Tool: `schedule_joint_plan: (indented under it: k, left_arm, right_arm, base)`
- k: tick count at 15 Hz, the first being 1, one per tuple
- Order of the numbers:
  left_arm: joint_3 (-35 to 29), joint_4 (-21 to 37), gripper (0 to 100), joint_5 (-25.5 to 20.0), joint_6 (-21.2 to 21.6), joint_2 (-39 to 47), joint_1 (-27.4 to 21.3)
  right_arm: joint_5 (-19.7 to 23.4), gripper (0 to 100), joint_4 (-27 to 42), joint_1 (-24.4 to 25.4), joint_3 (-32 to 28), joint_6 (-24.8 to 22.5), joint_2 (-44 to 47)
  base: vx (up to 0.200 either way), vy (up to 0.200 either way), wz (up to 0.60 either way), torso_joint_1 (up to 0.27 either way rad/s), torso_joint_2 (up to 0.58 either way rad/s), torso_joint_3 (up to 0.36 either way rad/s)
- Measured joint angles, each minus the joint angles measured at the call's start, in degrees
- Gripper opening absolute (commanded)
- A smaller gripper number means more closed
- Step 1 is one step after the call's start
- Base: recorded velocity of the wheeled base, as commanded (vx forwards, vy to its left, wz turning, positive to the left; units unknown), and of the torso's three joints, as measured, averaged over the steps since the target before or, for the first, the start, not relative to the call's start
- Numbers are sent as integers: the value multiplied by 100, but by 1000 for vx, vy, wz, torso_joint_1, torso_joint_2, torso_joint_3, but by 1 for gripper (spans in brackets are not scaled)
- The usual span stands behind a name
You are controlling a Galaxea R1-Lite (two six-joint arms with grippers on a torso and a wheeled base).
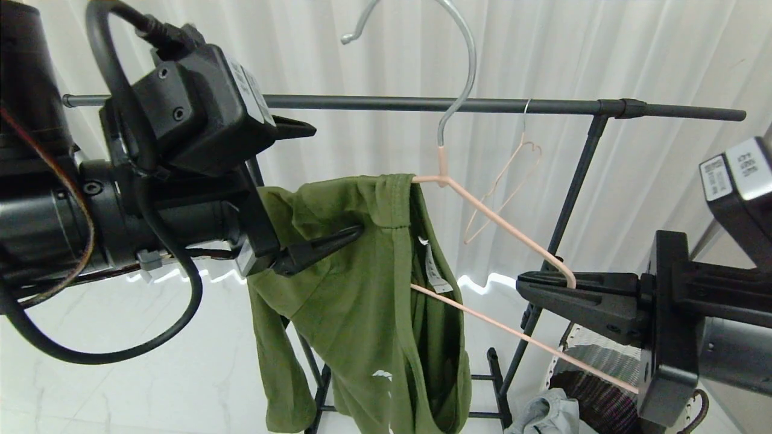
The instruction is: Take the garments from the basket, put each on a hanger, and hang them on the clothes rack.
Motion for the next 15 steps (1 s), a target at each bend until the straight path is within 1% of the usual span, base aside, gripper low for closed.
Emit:
schedule_joint_plan:
  k: [3,4,12,13,15]
  left_arm:
    - [79,-9,100,1,-2,87,-11]
    - [90,-9,0,0,-7,96,-11]
    - [217,-5,0,-2,-10,89,-15]
    - [240,-13,0,20,-10,87,-11]
    - [304,-117,0,121,-7,85,5]
  right_arm:
    - [-2,0,2,221,6,-151,9]
    - [2,0,2,245,12,-191,16]
    - [0,0,-20,286,21,-202,28]
    - [-22,100,-15,284,23,-202,30]
    - [-60,100,13,272,37,-202,30]
  base:
    - [0,0,0,0,0,0]
    - [0,0,0,0,0,0]
    - [0,0,0,0,0,0]
    - [0,0,0,0,0,0]
    - [0,0,0,0,0,0]
